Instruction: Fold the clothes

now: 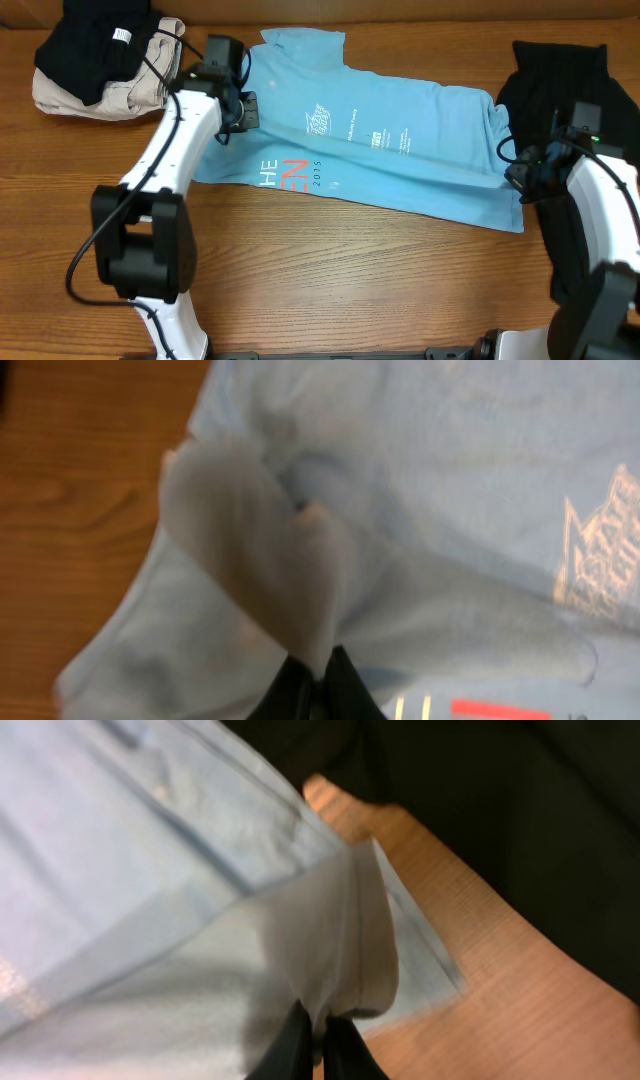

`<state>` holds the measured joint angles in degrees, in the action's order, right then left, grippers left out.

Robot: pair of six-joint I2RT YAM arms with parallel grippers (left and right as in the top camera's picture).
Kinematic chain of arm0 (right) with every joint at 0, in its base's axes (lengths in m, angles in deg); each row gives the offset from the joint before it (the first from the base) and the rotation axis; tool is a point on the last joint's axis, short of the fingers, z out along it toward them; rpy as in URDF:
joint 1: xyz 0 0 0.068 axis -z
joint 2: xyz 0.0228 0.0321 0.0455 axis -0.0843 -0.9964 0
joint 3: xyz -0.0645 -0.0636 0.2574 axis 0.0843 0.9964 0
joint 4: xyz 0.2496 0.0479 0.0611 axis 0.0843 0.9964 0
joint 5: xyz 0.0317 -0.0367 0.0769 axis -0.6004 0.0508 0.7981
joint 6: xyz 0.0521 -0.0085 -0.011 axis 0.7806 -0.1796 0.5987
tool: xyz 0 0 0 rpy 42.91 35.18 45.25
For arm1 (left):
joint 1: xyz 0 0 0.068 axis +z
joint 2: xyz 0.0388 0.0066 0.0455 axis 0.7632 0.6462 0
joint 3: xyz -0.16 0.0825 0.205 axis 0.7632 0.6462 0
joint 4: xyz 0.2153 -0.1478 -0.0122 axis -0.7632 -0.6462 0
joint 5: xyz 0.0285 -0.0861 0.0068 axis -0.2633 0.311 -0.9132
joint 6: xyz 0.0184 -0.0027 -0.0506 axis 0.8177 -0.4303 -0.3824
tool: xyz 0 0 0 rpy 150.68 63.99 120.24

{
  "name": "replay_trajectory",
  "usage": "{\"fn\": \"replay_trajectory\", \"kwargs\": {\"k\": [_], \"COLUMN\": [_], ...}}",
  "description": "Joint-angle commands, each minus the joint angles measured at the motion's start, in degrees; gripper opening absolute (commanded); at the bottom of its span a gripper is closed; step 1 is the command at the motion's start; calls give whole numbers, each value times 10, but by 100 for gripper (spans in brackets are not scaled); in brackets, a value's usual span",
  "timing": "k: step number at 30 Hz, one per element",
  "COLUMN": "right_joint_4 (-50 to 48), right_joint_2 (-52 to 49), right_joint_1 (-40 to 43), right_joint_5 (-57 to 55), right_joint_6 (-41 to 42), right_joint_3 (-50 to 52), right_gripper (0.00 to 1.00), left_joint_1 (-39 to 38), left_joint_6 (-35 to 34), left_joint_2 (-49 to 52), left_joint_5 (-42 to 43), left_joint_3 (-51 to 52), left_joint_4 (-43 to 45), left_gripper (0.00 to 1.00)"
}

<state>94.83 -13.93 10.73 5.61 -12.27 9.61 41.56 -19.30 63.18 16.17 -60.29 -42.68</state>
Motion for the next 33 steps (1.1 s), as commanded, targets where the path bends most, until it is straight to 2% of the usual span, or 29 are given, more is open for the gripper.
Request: {"fn": "replay_trajectory", "kwargs": {"k": [1, 9, 17, 24, 33], "right_joint_4": [43, 197, 331, 344, 277], "right_joint_2": [91, 257, 341, 351, 289], "right_joint_1": [4, 4, 4, 4, 3], "right_joint_5": [2, 10, 10, 9, 10], "right_joint_6": [-16, -14, 2, 13, 12], "right_joint_3": [-57, -65, -65, -54, 23], "right_gripper": [4, 4, 4, 4, 4], "left_joint_1": [8, 8, 8, 7, 7], "left_joint_6": [3, -13, -17, -17, -17], "left_joint_2": [-80, -152, -169, -192, -189], "left_joint_5": [6, 9, 9, -5, 1], "left_joint_3": [-79, -106, -106, -85, 9], "left_joint_4": [-76, -290, -431, -422, -294], "left_gripper": [4, 4, 4, 4, 4]}}
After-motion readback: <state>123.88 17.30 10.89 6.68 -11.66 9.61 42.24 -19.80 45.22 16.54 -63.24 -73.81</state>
